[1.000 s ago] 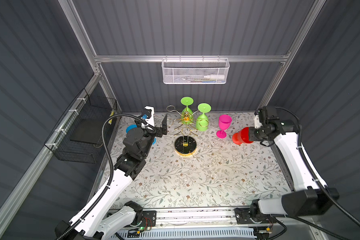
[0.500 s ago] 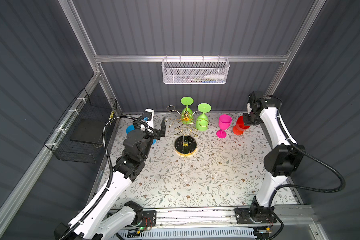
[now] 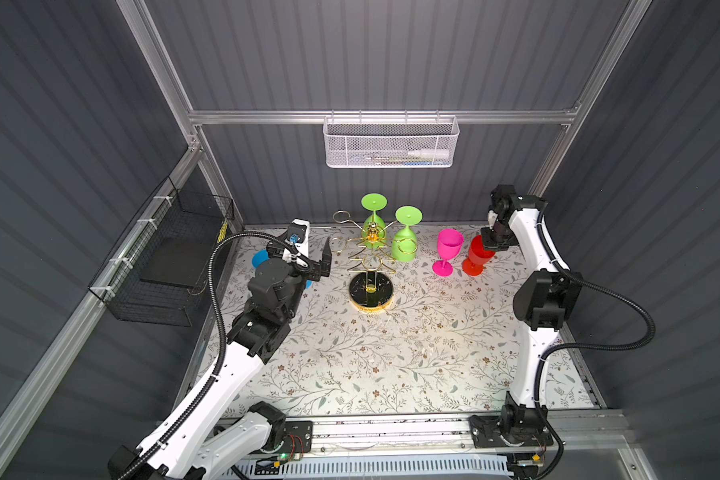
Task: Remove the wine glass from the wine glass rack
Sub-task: 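Turn the red glass upright and lower it beside the pink glass with the right gripper, then open the right gripper off the standing red glass and lift away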
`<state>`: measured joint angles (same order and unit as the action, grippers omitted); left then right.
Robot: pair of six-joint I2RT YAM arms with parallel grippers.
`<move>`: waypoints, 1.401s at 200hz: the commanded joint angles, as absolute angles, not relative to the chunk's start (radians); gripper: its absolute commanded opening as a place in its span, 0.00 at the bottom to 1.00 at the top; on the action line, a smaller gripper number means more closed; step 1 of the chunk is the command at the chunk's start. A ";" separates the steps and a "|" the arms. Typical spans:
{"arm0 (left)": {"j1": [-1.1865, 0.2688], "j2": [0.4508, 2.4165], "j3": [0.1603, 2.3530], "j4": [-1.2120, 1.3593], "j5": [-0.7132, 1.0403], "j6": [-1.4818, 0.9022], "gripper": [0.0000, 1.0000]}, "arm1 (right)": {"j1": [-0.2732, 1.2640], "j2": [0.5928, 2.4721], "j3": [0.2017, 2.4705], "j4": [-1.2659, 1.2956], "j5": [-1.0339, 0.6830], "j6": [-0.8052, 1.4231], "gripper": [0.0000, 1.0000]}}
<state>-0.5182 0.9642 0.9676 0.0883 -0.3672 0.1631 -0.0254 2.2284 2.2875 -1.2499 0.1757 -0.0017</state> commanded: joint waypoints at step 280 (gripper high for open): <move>-0.515 0.900 0.965 0.065 -0.373 0.124 0.96 | 0.094 1.411 1.297 0.034 -0.758 0.849 0.44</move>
<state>-0.5182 0.9245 0.9676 0.0689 -0.3672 0.1482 0.0246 1.3972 1.2942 -0.1692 -0.7277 0.7158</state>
